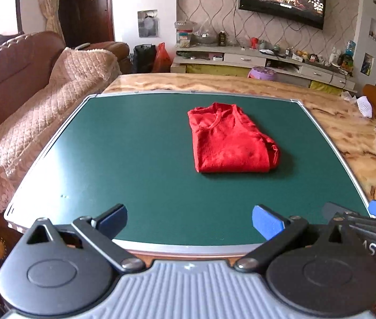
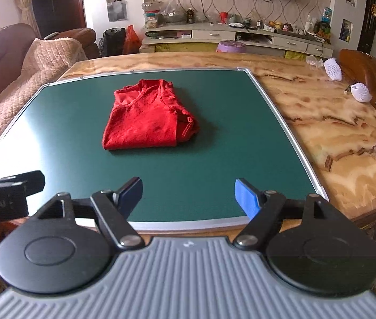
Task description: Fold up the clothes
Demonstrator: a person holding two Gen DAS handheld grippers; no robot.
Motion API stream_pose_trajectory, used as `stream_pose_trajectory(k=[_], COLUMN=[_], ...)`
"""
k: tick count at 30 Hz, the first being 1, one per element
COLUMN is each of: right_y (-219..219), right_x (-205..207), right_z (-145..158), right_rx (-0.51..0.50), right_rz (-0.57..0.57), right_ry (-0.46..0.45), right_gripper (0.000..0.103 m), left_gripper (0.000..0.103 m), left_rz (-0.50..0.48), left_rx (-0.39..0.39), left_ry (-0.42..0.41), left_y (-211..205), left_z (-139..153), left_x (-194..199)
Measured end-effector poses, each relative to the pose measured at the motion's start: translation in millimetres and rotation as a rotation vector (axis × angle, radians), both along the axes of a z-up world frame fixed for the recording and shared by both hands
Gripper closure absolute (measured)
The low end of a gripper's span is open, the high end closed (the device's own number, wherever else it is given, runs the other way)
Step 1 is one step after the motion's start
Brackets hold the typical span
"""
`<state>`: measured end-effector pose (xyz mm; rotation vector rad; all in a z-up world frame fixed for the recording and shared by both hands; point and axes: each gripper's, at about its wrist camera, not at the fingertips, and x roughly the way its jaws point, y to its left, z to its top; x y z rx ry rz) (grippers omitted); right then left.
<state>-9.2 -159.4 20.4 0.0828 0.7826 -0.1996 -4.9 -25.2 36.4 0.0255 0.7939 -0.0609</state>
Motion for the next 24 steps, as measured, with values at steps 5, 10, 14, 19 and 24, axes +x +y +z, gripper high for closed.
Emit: stream_pose_trajectory(k=[5, 10, 14, 19, 24], right_y=[-1, -1, -1, -2, -2], right_x=[11, 21, 31, 42, 51], right_z=[-5, -10, -14, -21, -25], right_rx=[0.007, 0.016, 0.022, 0.029, 0.027], right_rz=[-0.002, -0.001, 0.001, 0.000, 0.003], right_ry=[0.006, 0.013, 0.022, 0.037, 0.045], right_gripper=[0.019, 0.019, 0.019, 0.019, 0.019], left_gripper=[0.000, 0.000, 0.000, 0.000, 0.000], left_rz=[0.010, 0.008, 0.002, -0.006, -0.008], left_rx=[-0.004, -0.001, 0.003, 0.009, 0.018], left_ry=[0.015, 0.024, 0.029, 0.036, 0.047], left_y=[1, 0, -2, -5, -5], left_z=[-9, -17, -24, -32, -39], left_x=[9, 19, 28, 38, 47])
